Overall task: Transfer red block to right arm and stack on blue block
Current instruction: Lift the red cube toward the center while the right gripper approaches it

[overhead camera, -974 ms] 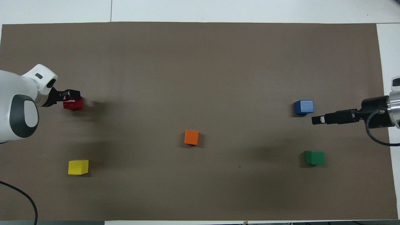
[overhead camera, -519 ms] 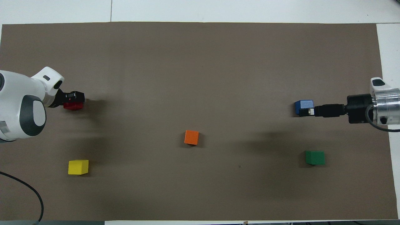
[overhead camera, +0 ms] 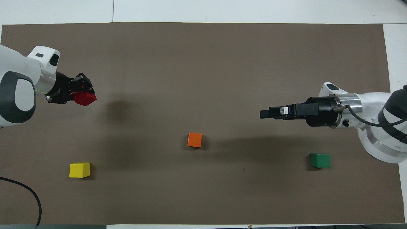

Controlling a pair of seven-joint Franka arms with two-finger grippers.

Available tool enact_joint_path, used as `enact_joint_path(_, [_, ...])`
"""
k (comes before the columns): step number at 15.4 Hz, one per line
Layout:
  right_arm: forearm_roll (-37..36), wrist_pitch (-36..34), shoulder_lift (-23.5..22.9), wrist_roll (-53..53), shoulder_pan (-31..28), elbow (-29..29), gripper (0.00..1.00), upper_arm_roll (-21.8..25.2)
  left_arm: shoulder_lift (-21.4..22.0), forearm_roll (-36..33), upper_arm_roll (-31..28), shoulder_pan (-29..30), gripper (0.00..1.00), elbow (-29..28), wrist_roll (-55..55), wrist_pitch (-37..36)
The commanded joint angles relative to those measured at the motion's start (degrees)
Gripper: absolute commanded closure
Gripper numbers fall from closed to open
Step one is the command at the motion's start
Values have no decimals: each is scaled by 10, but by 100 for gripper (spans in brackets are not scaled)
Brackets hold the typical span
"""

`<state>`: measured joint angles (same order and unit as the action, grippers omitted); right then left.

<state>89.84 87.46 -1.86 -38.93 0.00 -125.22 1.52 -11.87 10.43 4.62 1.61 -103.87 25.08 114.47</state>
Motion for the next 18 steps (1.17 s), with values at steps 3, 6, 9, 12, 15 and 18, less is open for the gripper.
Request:
enact_joint_path(3, [123, -127, -71, -69, 22, -6, 0, 0, 105, 143, 2, -51, 100, -4, 203, -61])
enact_joint_path(6, [208, -183, -106, -97, 59, -9, 0, 0, 151, 201, 5, -75, 100, -5, 307, -112])
enact_joint_path(9, [284, -240, -138, -116, 105, -19, 0, -1, 175, 264, 6, -105, 100, -13, 410, -138])
enact_joint_path(12, [337, -298, -179, -113, 141, -20, 0, -2, 180, 271, 13, -144, 100, -16, 510, -112])
enact_joint_path(15, [391, -352, -226, -114, 182, -19, 0, -2, 181, 271, 14, -176, 100, -15, 606, -101])
enact_joint_path(18, [413, -386, -256, -120, 205, -2, 0, -1, 189, 271, 29, -187, 100, -14, 709, -83])
